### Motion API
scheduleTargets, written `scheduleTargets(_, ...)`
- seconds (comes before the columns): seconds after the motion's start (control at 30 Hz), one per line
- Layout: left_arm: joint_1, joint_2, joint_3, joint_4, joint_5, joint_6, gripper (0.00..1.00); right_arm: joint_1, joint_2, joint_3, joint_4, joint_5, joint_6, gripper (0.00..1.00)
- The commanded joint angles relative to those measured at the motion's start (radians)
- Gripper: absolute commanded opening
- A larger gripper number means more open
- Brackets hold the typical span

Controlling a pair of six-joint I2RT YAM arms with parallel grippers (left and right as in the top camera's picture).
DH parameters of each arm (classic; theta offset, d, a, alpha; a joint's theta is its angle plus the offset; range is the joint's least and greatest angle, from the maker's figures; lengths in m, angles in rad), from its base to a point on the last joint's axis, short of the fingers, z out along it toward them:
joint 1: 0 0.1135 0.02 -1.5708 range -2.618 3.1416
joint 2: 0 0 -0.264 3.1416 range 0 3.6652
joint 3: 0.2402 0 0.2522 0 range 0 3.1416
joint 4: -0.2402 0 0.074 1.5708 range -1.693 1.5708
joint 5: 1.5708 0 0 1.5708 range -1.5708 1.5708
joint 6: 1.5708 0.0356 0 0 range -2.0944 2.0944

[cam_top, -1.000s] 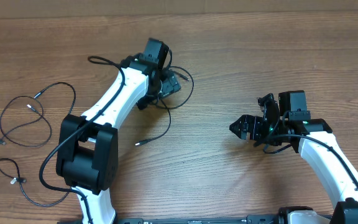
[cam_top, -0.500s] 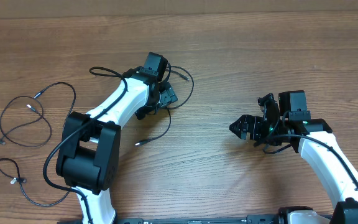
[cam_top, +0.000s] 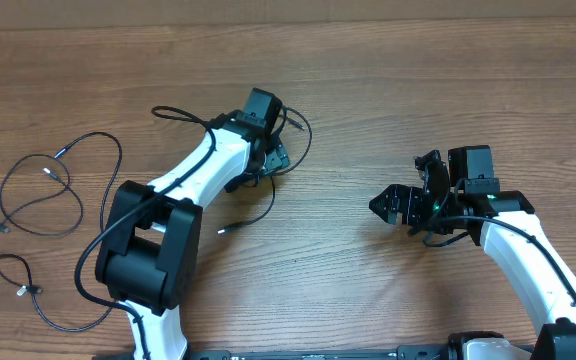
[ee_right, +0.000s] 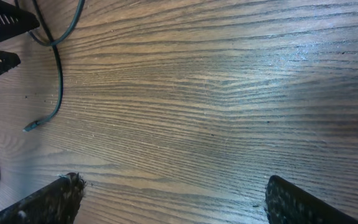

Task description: Untangle cables

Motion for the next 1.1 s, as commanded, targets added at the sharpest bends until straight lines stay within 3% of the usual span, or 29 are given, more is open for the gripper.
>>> scheduleTargets(0.0,-0.013,-0.008,-0.006,0.010,-0.029,-0.016,0.94,-0.002,0.000,-0.004,0.006,0.004,-0.008,0.92)
scheduleTargets(1.07,-0.044,-0.008,-0.011,0.027,-0.082,-0.024,0.92,-0.002,0.000,-0.004,0.006,0.004,-0.008,0.92)
